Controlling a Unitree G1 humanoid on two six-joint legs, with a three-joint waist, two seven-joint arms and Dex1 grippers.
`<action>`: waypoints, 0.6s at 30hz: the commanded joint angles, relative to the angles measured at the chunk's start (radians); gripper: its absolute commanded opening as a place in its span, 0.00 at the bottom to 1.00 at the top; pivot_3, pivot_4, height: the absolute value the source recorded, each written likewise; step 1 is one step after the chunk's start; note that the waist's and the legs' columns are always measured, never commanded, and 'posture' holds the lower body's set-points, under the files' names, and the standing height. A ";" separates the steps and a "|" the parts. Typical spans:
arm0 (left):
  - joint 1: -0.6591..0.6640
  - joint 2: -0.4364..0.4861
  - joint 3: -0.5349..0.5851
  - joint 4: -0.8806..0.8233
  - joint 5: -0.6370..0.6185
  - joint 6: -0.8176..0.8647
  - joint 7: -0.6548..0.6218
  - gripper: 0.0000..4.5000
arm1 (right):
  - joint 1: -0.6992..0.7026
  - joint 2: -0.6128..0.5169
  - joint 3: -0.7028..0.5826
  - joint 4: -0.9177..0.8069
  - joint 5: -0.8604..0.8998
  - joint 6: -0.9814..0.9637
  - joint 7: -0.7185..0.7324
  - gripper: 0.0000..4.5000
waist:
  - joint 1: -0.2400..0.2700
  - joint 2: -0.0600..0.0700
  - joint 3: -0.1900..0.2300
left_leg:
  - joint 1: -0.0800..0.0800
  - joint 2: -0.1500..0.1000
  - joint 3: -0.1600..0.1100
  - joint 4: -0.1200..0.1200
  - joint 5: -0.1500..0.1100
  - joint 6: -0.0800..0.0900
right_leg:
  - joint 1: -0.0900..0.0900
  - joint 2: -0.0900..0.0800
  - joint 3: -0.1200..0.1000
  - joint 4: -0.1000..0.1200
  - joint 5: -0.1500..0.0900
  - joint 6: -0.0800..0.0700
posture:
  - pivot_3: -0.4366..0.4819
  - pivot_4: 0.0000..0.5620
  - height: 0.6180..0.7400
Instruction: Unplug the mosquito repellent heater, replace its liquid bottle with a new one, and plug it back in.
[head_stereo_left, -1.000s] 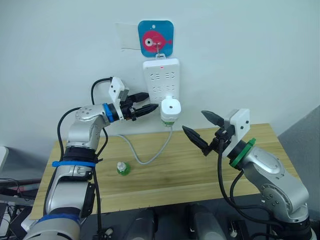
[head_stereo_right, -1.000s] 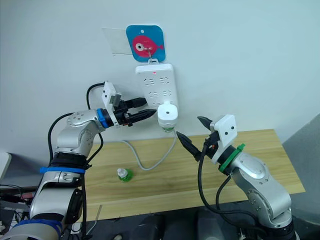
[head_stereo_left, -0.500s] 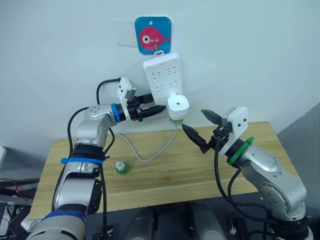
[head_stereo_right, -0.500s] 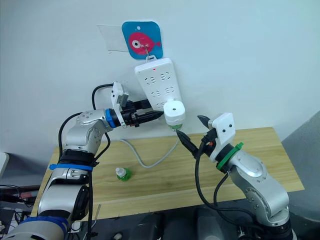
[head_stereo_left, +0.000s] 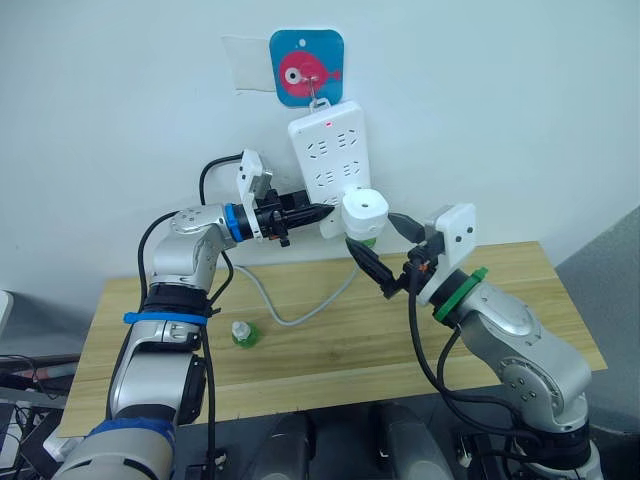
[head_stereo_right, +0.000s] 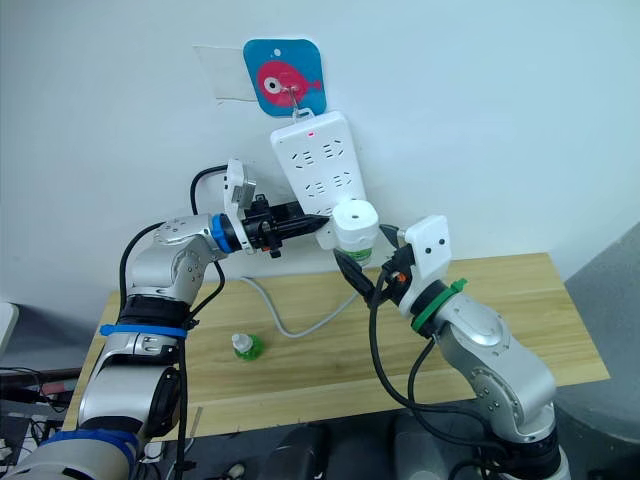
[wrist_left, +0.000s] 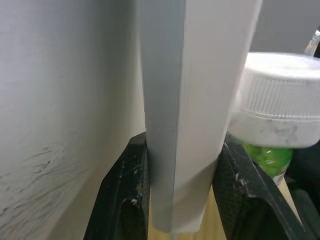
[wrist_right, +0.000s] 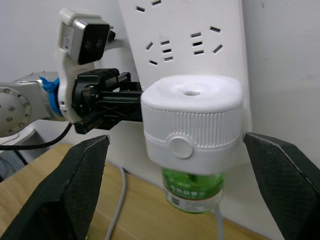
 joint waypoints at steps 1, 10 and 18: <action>-0.036 -0.010 0.016 -0.009 -0.011 -0.019 0.009 0.29 | -0.042 0.028 0.029 -0.011 -0.040 0.020 -0.055 1.00 | 0.000 0.000 0.000 | 0.000 0.000 0.000 0.000 0.000 0.000 | 0.000 0.000 0.000 0.000 0.000 0.000 | 0.30 0.47 1.00; -0.020 -0.017 0.012 -0.023 0.003 -0.036 0.037 0.29 | -0.146 0.109 0.104 0.049 -0.162 0.063 -0.160 1.00 | 0.000 0.000 0.001 | 0.000 0.000 0.000 0.000 0.000 -0.001 | 0.000 0.000 0.000 0.001 0.001 -0.001 | 0.30 0.48 1.00; -0.016 -0.018 0.015 -0.027 0.009 -0.045 0.054 0.29 | -0.159 0.146 0.116 0.119 -0.232 0.030 -0.161 1.00 | 0.000 0.000 0.001 | 0.000 0.000 0.000 0.000 0.000 -0.001 | -0.001 0.000 0.000 0.001 0.001 -0.001 | 0.32 0.47 1.00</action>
